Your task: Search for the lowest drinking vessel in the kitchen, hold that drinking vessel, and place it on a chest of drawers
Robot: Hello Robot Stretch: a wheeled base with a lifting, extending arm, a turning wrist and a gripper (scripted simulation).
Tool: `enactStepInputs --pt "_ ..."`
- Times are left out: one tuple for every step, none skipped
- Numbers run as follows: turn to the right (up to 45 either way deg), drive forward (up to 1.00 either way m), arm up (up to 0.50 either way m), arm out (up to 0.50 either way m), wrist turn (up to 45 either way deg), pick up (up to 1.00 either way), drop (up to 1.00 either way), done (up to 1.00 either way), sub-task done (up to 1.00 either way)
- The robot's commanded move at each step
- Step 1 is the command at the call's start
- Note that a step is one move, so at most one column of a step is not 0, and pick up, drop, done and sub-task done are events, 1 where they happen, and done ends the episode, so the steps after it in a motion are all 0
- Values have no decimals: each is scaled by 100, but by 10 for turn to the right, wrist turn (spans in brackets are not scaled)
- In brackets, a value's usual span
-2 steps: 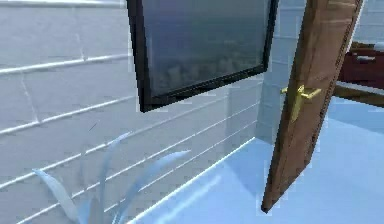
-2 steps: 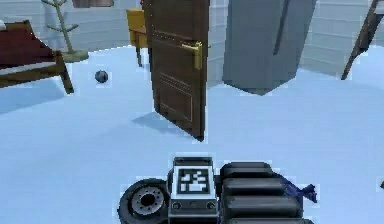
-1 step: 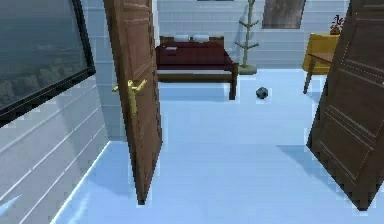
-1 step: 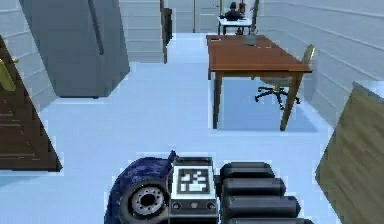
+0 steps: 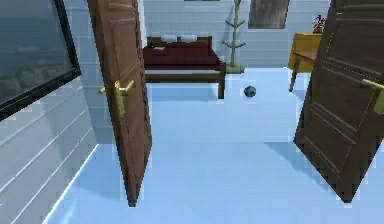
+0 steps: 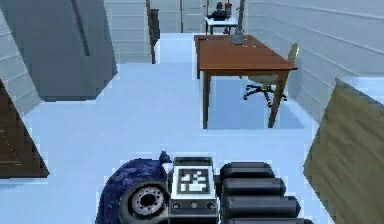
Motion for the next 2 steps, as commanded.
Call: enactStepInputs --pt "0 60 0 0 0 0 0 0 0" --pt "240 0 0 0 0 0 0 0 0"
